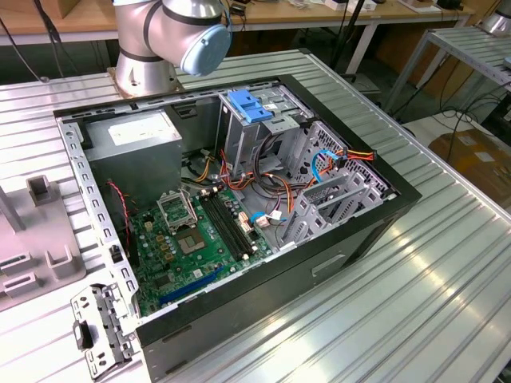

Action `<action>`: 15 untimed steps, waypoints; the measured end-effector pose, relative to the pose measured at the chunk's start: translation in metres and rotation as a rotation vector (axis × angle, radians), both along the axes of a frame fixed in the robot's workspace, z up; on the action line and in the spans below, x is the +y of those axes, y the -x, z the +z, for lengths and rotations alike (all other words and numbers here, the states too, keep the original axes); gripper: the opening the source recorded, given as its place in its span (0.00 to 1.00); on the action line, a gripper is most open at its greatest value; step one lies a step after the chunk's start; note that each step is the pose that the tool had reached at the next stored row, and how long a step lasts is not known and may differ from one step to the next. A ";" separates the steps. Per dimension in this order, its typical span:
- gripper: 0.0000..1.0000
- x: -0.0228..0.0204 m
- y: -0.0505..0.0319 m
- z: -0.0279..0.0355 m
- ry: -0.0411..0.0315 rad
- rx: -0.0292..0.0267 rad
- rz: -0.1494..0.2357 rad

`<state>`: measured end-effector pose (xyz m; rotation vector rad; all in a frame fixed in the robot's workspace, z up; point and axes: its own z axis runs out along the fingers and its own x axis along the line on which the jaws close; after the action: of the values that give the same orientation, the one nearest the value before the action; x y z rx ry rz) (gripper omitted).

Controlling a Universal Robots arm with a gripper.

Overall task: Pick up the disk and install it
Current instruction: 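Pick up the disk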

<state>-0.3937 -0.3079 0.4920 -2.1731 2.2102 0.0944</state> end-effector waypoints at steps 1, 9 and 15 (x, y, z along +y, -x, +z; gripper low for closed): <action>0.37 0.0000 -0.0026 0.0000 0.0000 0.0001 0.000; 0.37 0.0000 -0.0048 -0.0001 0.0000 0.0001 0.000; 0.37 0.0000 -0.0063 -0.0001 0.0001 0.0001 0.000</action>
<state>-0.3875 -0.3079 0.4918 -2.1731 2.2104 0.0944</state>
